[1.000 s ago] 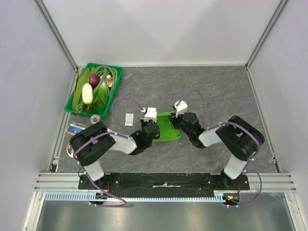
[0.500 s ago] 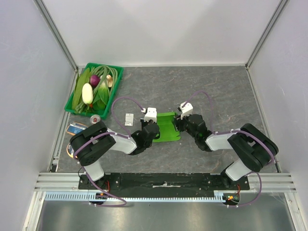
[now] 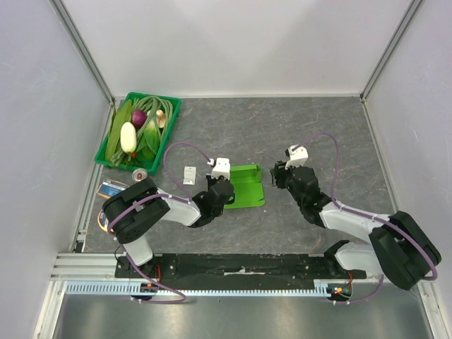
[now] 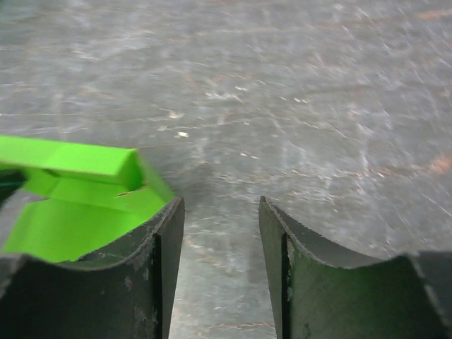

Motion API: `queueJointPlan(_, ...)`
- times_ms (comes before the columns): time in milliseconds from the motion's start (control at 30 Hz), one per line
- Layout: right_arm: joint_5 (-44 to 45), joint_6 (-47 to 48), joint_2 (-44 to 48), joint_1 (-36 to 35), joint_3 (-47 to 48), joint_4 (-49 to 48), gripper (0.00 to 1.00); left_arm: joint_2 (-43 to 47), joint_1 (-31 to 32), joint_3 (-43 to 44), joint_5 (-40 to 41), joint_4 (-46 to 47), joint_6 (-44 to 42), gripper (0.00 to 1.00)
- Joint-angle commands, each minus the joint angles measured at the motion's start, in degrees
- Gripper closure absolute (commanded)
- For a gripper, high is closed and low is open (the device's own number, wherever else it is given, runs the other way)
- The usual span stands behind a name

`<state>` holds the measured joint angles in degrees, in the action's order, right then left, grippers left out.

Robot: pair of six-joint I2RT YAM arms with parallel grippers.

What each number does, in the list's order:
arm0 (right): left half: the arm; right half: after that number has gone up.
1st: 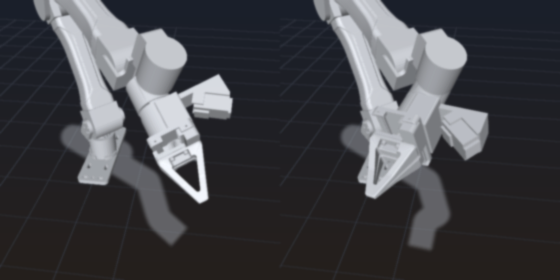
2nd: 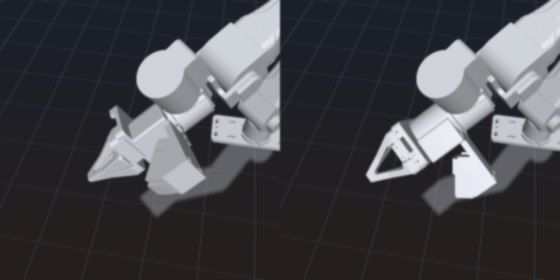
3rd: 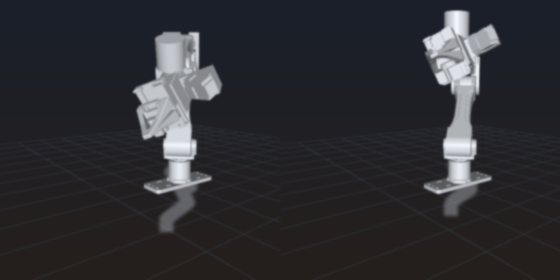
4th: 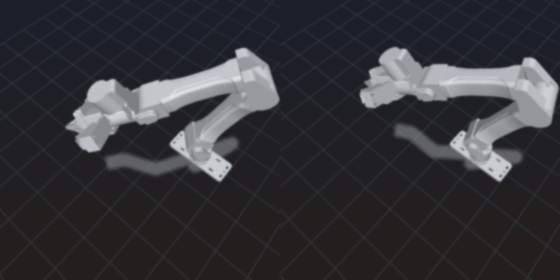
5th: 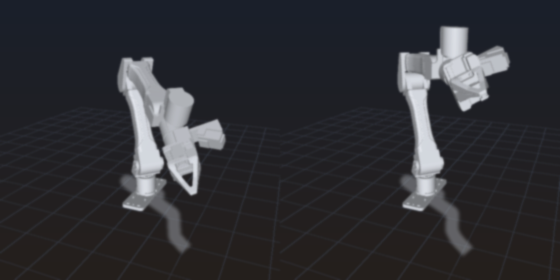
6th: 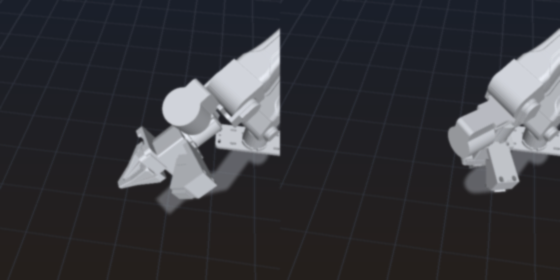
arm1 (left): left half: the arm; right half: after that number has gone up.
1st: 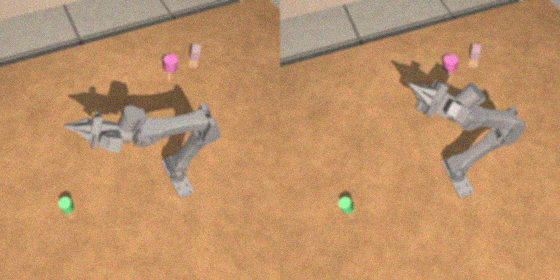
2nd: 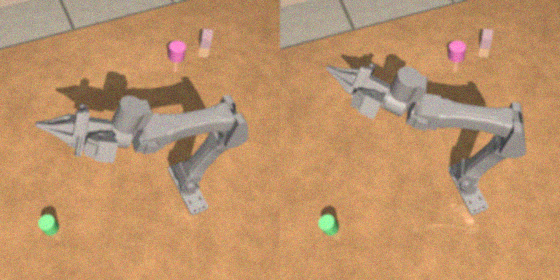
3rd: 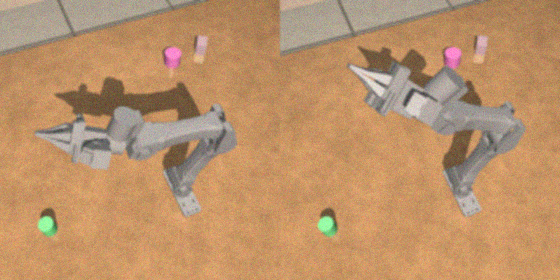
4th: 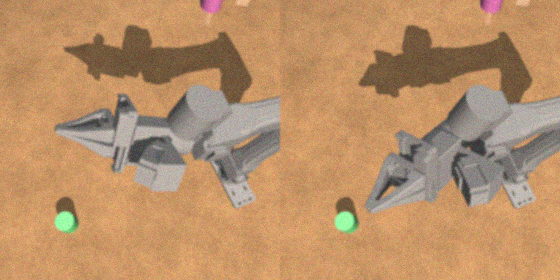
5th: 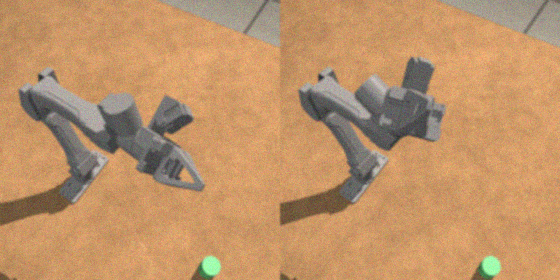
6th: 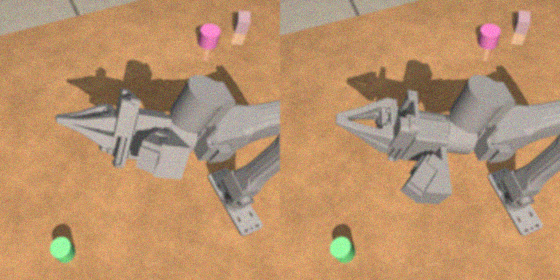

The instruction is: Fold the paper box

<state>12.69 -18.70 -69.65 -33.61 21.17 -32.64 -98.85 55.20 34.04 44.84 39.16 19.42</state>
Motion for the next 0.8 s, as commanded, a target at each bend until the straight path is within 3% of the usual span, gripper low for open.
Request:
queueJointPlan(0, 9.37, 2.15, -6.79, 0.73, 5.97, 8.73, 0.49, -0.91, 0.08, 0.67, 1.13, -0.13, -0.26, 0.98)
queueJointPlan(300, -3.18, 10.61, -17.18, 0.65, 11.96, 4.52, 0.58, -1.35, 0.08, 0.85, 1.13, -0.13, -0.35, 0.98)
queueJointPlan(767, -20.15, 13.95, -18.59, 0.47, 10.38, -3.56, 0.73, -1.00, 0.08, 0.76, 1.39, -0.13, -0.61, 0.98)
